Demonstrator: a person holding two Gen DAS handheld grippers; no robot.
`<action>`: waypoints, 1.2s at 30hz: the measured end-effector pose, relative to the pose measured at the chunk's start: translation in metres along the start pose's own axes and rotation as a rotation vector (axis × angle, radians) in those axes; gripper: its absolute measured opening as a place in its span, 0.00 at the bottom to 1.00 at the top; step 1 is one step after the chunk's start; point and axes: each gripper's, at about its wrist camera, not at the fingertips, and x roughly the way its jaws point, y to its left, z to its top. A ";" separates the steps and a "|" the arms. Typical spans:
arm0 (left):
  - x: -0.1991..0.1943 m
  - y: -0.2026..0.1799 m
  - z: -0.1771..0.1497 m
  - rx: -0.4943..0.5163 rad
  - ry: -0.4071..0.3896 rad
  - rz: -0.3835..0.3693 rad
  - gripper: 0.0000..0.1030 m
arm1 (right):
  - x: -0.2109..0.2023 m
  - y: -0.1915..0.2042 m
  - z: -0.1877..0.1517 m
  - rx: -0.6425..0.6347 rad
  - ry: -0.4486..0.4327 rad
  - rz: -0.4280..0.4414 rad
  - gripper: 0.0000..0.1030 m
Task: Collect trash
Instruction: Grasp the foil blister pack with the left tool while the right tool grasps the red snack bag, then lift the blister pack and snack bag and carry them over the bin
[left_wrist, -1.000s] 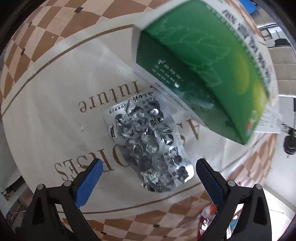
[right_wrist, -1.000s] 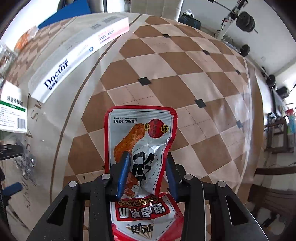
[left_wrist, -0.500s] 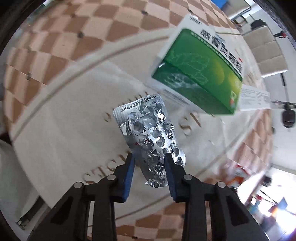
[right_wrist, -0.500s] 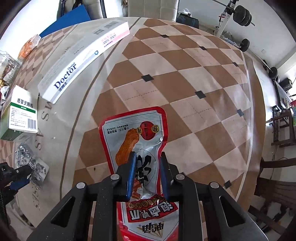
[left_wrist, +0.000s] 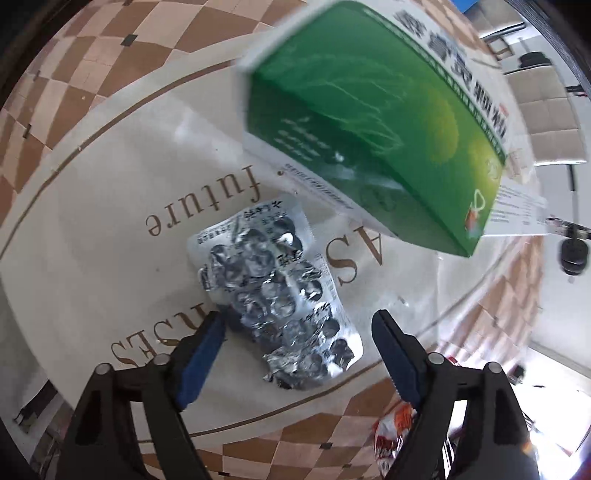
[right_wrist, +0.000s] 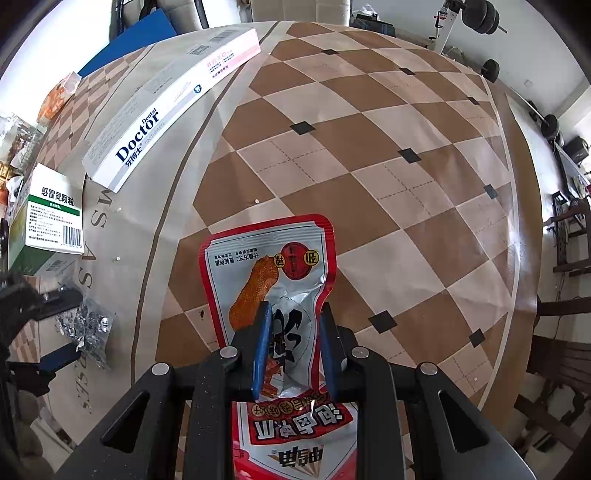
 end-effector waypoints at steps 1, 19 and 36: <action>0.002 -0.011 0.001 -0.001 -0.009 0.044 0.78 | 0.005 0.012 0.006 -0.011 0.002 -0.012 0.26; -0.004 -0.029 -0.067 0.389 -0.233 0.218 0.57 | -0.006 0.010 -0.008 -0.059 -0.061 -0.004 0.21; -0.119 0.060 -0.150 0.653 -0.579 0.227 0.57 | -0.096 0.064 -0.113 -0.144 -0.238 0.092 0.19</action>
